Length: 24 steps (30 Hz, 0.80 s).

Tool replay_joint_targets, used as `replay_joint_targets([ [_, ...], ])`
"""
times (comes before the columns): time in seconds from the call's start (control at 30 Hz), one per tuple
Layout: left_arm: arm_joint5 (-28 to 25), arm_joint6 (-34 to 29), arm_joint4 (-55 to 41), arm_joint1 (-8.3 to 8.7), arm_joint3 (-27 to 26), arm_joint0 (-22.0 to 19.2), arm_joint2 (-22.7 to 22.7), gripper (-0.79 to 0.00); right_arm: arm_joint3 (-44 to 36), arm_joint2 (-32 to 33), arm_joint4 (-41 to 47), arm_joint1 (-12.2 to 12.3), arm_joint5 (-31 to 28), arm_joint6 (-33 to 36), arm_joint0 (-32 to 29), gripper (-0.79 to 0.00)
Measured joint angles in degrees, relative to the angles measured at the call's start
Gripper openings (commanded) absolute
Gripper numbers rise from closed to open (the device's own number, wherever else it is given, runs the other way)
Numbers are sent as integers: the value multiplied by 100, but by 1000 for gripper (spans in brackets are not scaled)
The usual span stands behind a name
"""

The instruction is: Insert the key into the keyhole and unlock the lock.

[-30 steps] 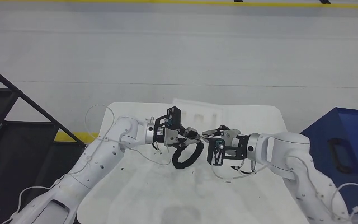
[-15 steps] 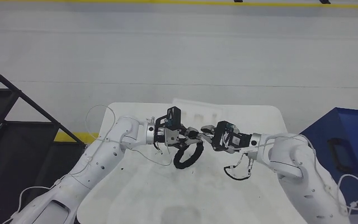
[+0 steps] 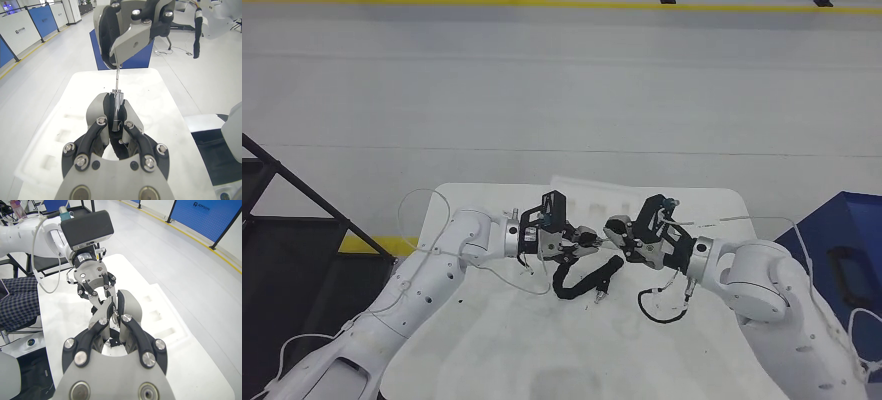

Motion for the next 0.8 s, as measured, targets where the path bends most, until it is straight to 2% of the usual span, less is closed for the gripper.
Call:
replay_joint_targets([
  [0.23, 126, -142, 273, -16, 290, 43, -25, -785, 165, 181, 82, 40, -313, -415, -199, 0],
  [0.43, 341, -163, 539, -113, 629, 63, 197, -785, 491, 283, 182, 74, -758, -726, -316, 0],
  [0.47, 387, -153, 598, -134, 672, 61, 242, -588, 529, 286, 215, 78, -812, -733, -313, 0],
  [0.5, 432, -131, 645, -155, 718, 61, 289, -234, 569, 291, 246, 83, -862, -733, -303, 0],
  [0.53, 470, -92, 682, -186, 783, 66, 355, 0, 622, 296, 277, 89, -920, -724, -282, 0],
  [0.8, 352, 58, 773, -365, 1115, -49, 690, 0, 1099, 116, 555, 107, -1562, -567, 95, 0],
])
